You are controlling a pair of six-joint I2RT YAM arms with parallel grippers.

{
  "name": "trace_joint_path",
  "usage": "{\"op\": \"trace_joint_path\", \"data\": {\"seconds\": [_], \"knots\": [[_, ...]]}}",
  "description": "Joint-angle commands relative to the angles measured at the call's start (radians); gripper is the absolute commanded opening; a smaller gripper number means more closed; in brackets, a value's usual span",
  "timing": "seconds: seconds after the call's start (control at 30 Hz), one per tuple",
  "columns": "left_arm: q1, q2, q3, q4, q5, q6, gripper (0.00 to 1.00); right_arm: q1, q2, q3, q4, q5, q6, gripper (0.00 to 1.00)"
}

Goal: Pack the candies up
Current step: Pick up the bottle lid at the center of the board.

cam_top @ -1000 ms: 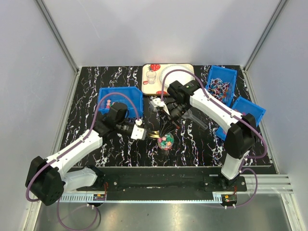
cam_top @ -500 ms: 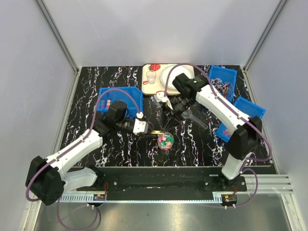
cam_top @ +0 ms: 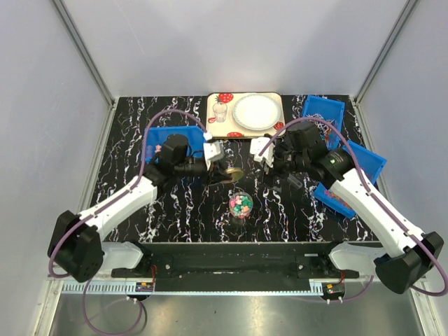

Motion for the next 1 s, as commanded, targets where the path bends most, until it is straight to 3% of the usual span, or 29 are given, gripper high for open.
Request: {"op": "trace_joint_path", "data": {"seconds": [0.0, 0.23, 0.3, 0.37, 0.57, 0.73, 0.97], "knots": [[0.037, 0.053, 0.093, 0.088, -0.065, -0.233, 0.12, 0.003, -0.069, -0.122, 0.37, 0.151, 0.186, 1.0], [0.083, 0.096, 0.127, 0.139, -0.03, -0.429, 0.12, 0.003, -0.02, -0.111, 0.304, 0.028, 0.2, 1.0], [0.088, 0.112, 0.136, 0.134, -0.047, -0.463, 0.12, 0.003, -0.015, -0.12, 0.356, 0.024, 0.217, 1.0], [0.096, 0.128, 0.153, 0.125, -0.039, -0.496, 0.12, 0.012, -0.047, -0.163, 0.501, 0.048, 0.243, 1.0], [0.131, 0.165, 0.144, 0.189, 0.005, -0.606, 0.11, 0.09, 0.003, -0.188, 0.642, 0.214, 0.231, 1.0], [0.165, 0.209, 0.139, 0.228, 0.009, -0.69, 0.07, 0.201, 0.06, -0.252, 0.727, 0.361, 0.108, 1.0], [0.192, 0.237, 0.124, 0.271, 0.045, -0.74, 0.01, 0.206, 0.138, -0.177, 0.756, 0.372, 0.229, 1.0]]}}
